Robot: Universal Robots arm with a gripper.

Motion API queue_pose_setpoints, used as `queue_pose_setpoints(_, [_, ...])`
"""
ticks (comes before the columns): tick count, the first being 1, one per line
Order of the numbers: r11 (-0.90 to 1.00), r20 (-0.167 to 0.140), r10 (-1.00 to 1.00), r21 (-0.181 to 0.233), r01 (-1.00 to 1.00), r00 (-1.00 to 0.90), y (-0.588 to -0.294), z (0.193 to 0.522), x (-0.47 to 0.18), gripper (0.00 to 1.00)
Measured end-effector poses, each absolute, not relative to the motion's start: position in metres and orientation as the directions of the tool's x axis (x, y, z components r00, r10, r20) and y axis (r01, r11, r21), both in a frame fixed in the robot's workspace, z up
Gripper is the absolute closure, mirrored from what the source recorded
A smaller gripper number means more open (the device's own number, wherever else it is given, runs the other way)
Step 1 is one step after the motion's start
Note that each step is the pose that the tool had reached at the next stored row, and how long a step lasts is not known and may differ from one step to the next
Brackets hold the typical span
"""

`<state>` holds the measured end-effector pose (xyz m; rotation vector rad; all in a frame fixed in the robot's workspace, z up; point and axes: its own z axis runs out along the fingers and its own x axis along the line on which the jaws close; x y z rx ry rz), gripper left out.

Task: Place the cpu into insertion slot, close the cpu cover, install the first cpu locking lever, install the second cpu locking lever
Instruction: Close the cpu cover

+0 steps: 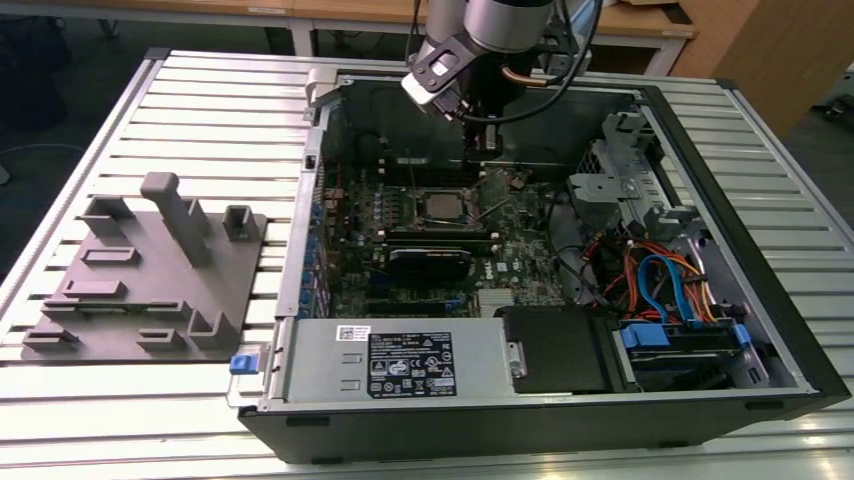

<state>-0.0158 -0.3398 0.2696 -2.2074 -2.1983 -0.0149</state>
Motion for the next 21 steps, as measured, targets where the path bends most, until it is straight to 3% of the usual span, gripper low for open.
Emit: queue_pose_setpoints(21, [-0.004,0.025,1.000,-0.012,1.000,0.004,-0.3398,0.2695,-0.0120,0.90])
